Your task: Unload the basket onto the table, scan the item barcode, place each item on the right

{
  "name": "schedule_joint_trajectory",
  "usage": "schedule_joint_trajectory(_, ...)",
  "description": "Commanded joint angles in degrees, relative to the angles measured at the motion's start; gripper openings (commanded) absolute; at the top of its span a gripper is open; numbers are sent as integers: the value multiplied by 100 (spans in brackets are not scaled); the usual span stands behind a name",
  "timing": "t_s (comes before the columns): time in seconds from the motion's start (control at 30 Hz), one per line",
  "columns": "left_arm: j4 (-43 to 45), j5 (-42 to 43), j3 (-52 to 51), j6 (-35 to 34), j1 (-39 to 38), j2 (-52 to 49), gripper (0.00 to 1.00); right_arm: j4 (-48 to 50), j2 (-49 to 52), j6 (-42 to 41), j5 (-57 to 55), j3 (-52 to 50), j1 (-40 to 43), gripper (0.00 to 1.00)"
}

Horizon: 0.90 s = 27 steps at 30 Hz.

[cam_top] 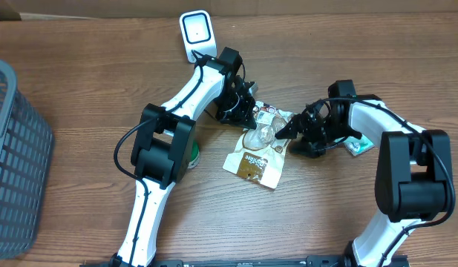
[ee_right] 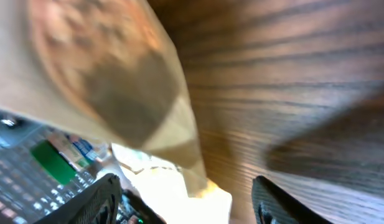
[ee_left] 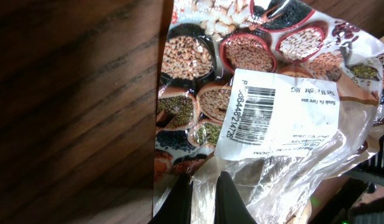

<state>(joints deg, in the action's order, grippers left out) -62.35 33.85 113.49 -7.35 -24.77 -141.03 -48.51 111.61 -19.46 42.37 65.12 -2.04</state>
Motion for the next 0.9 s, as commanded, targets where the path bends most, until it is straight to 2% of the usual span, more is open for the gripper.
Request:
schedule_joint_trajectory(0.0, 17, -76, -83, 48, -55, -127, 4, -98, -7, 177, -227, -68, -116, 68)
schedule_joint_trajectory(0.2, 22, -79, -83, 48, -55, -127, 4, -79, -7, 133, -247, -380, -367, 72)
schedule_joint_trajectory(0.23, 22, -76, -83, 48, -55, -127, 5, -15, -7, -2, -247, -450, -422, 77)
schedule_joint_trajectory(0.3, 22, -79, -83, 48, -55, -127, 4, 153, -7, -376, -240, -590, -570, 79)
schedule_joint_trajectory(0.57, 20, -79, -83, 48, -55, -127, 4, 1377, -7, -1799, -603, -704, -1196, 78)
schedule_joint_trajectory(0.67, 17, -76, -83, 48, -55, -127, 4, 1620, -7, -2000, -699, -704, -1274, 69)
schedule_joint_trajectory(0.77, 11, -79, -83, 48, -55, -127, 4, 1633, -7, -1969, -695, -704, -1231, 49)
schedule_joint_trajectory(0.87, 13, -79, -83, 48, -55, -127, 4, 1572, -7, -1843, -691, -702, -1088, 23)
